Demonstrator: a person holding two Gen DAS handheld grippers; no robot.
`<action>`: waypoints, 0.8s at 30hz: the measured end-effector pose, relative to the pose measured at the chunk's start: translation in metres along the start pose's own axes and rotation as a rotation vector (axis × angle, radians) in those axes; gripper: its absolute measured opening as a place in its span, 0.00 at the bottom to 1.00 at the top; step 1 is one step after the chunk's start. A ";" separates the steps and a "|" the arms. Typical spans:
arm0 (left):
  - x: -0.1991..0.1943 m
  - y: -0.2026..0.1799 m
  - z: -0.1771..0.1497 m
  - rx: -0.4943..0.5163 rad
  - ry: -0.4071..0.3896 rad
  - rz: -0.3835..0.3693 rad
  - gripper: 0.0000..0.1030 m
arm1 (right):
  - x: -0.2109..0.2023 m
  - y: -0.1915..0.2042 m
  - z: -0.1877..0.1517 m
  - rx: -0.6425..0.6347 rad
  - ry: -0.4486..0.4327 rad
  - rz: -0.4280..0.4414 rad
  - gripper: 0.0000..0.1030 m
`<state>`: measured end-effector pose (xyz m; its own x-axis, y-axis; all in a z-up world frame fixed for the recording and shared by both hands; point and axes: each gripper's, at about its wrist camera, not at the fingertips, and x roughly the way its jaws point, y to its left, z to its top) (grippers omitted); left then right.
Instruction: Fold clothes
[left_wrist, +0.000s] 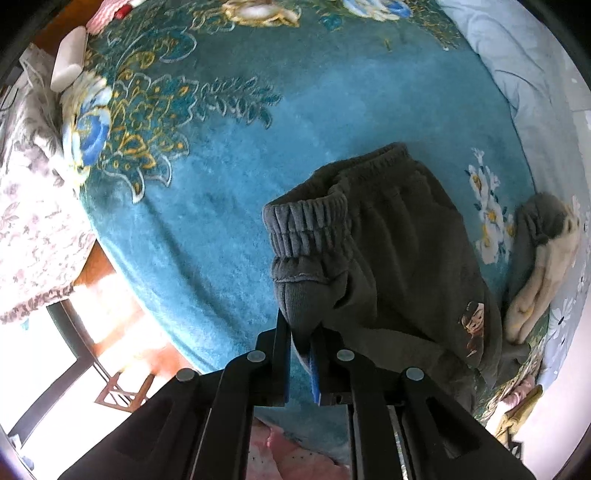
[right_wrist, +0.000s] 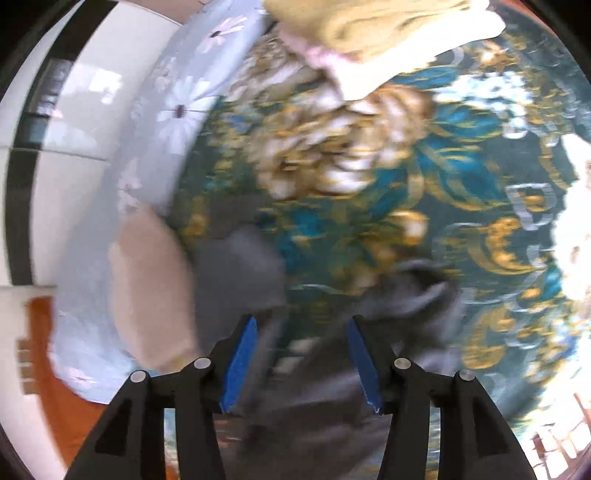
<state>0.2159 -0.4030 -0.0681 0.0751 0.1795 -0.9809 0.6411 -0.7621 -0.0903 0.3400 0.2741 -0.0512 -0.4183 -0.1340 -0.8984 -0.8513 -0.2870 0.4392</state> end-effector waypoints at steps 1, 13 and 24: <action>0.004 0.002 0.001 0.002 0.003 0.007 0.09 | 0.003 -0.015 -0.004 0.021 0.012 -0.042 0.54; -0.007 -0.008 -0.001 0.019 -0.034 0.048 0.10 | 0.044 -0.074 -0.044 0.161 0.137 -0.173 0.54; -0.035 0.012 0.028 -0.279 -0.100 -0.105 0.32 | 0.024 0.010 0.001 -0.003 0.027 -0.145 0.55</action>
<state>0.1993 -0.4355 -0.0402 -0.0695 0.1752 -0.9821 0.8271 -0.5403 -0.1550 0.3215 0.2695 -0.0684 -0.2822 -0.1167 -0.9522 -0.9013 -0.3079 0.3048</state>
